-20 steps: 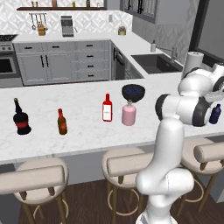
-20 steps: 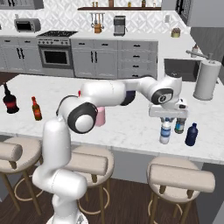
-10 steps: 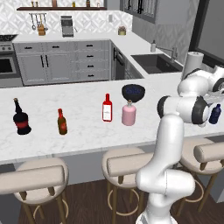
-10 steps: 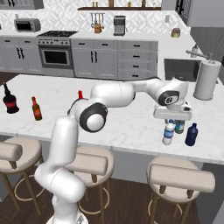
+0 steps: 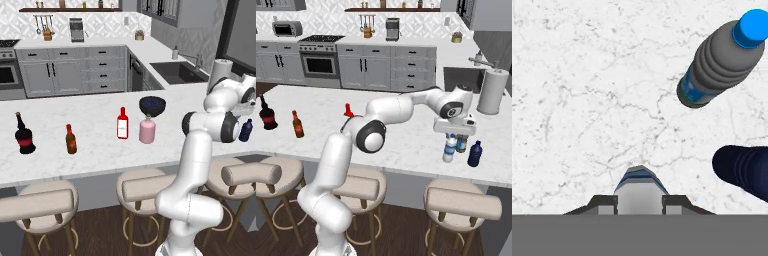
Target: Move the plastic bottles in the middle to the plastics group, and the glass bottles in the middle to the glass group.
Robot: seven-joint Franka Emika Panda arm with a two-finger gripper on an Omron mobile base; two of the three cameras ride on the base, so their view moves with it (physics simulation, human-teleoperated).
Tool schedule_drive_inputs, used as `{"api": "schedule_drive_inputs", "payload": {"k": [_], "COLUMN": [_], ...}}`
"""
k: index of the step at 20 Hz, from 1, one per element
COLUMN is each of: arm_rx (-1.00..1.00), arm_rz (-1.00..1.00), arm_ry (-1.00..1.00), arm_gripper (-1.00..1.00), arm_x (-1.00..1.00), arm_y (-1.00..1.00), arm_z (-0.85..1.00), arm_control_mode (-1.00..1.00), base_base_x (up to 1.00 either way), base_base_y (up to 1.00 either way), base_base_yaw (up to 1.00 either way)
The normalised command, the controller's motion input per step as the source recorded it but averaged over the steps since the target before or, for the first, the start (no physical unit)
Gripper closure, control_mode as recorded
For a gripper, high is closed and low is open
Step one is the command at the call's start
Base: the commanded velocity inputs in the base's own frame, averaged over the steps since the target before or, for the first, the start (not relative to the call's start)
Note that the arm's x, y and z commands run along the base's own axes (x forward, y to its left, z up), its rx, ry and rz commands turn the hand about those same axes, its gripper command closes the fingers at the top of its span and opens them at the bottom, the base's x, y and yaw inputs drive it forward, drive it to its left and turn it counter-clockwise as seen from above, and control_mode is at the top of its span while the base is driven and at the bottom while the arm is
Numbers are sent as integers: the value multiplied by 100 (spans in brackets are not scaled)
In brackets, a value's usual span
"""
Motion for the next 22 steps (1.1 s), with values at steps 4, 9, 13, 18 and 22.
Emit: {"api": "schedule_drive_inputs", "payload": {"k": [4,9,13,18,22], "arm_rx": [0,0,0,-2,-7], "arm_rz": [-14,-15,-12,-5,-1], "arm_ry": [0,0,0,0,0], "arm_gripper": [100,100,100,100,100], "arm_x": [4,1,2,0,0], "arm_y": [0,0,0,0,0], "arm_z": [-7,-2,-3,-23,-32], "arm_control_mode": [-100,-100,-100,-100,-100], "base_base_x": [0,0,0,0,0], "base_base_y": [0,0,0,0,0], "base_base_yaw": [0,0,0,0,0]}}
